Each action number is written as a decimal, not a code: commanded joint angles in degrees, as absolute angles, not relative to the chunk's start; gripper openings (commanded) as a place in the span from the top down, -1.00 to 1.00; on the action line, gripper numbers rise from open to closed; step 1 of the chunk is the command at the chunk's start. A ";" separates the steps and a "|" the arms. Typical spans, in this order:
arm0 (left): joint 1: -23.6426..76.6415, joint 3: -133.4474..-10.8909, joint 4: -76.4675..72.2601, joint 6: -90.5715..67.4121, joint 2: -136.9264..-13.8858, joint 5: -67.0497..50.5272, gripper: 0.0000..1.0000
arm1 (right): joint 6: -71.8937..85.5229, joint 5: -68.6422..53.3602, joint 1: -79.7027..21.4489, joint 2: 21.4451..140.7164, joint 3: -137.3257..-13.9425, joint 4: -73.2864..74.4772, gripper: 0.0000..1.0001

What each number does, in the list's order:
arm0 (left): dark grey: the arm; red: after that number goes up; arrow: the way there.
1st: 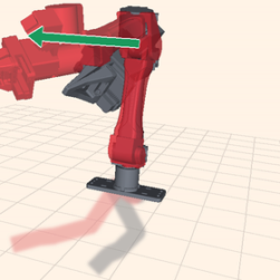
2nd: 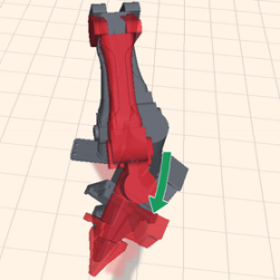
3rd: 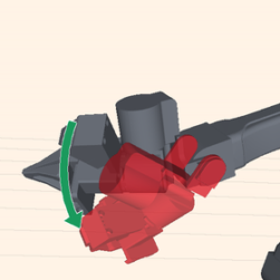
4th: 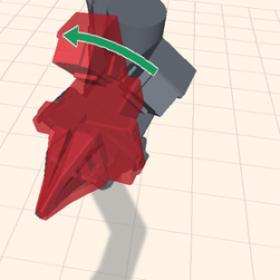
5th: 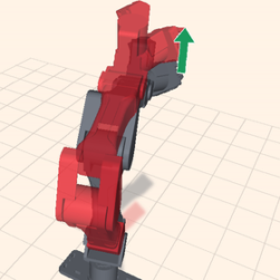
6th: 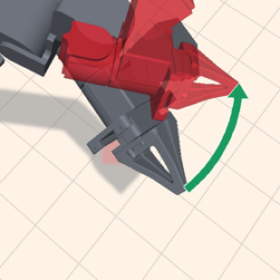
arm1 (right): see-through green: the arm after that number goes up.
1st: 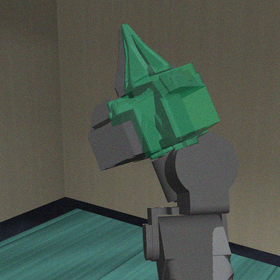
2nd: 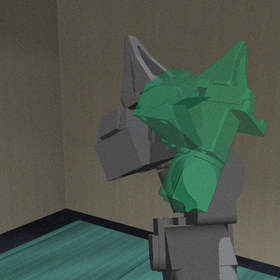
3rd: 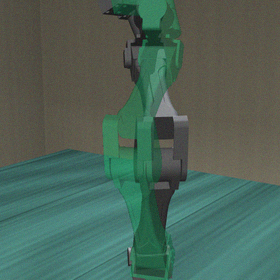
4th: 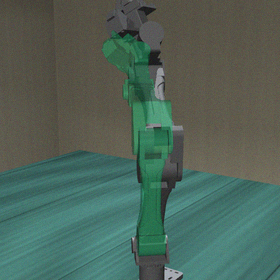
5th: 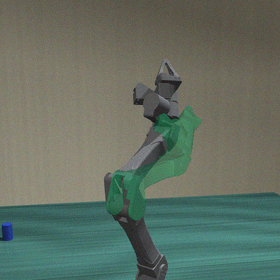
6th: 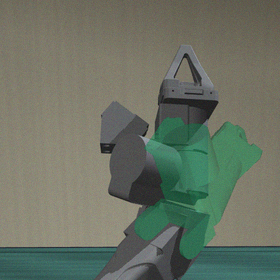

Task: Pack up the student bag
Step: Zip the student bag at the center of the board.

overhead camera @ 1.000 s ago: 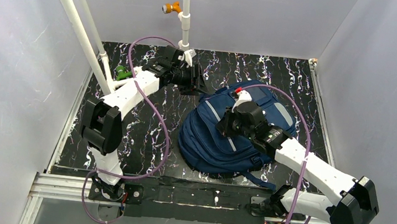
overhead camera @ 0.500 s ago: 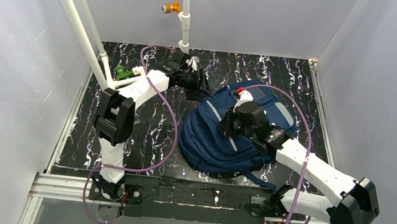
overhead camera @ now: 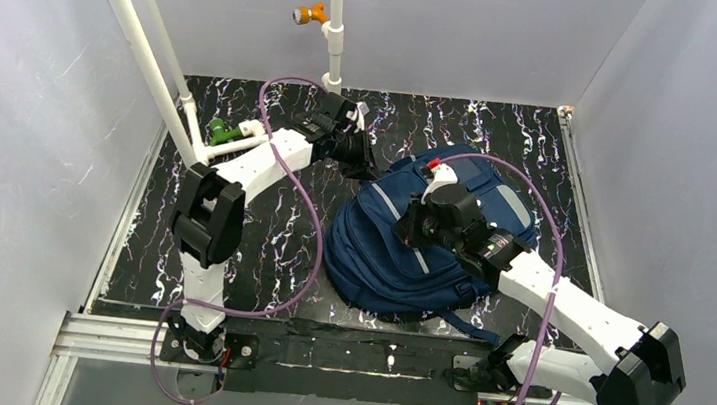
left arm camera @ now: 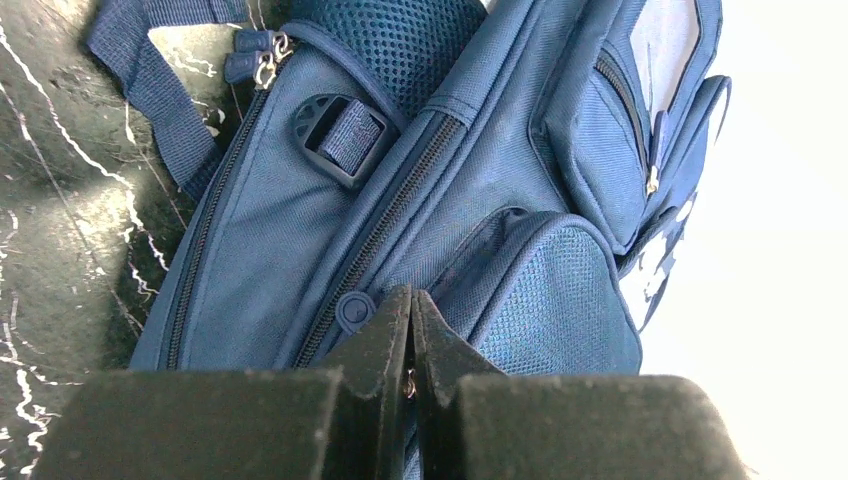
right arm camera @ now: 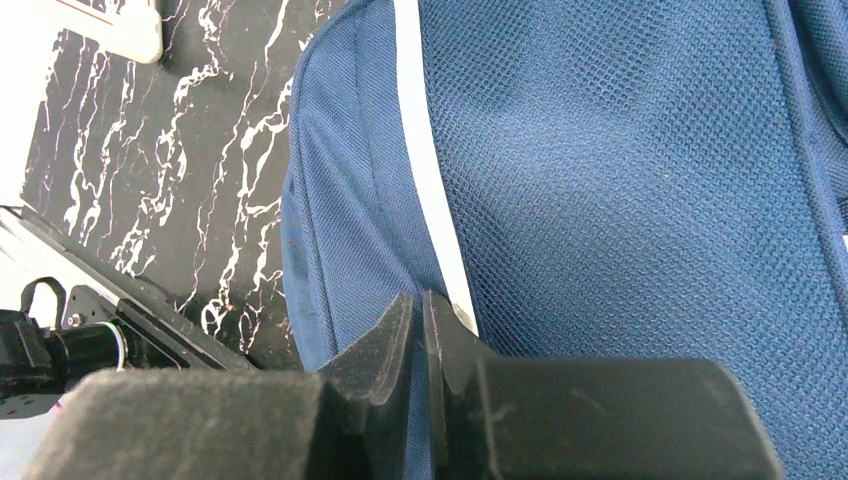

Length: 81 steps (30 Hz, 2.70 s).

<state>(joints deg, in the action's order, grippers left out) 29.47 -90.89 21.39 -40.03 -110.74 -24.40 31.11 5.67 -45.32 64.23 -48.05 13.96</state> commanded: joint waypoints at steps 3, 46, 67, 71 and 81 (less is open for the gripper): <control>30.50 -90.83 28.48 -32.91 -100.66 -19.07 1.00 | 28.81 12.80 -43.68 63.27 -45.86 19.17 0.67; 26.44 -48.01 4.23 -39.76 -86.28 -36.53 0.17 | 25.14 11.80 -52.91 69.08 -67.09 34.48 -0.75; 28.31 -49.69 0.61 -54.32 -64.41 -38.22 1.00 | 18.19 20.68 -52.71 87.85 -101.59 54.42 -0.66; 30.78 -50.62 -1.77 -56.56 -64.11 -37.87 1.00 | 13.72 15.65 -50.43 99.01 -115.32 61.01 -0.66; 36.73 -51.66 -3.60 -58.58 -61.40 -33.99 1.00 | 3.71 3.29 -45.90 114.96 -130.27 69.38 -0.30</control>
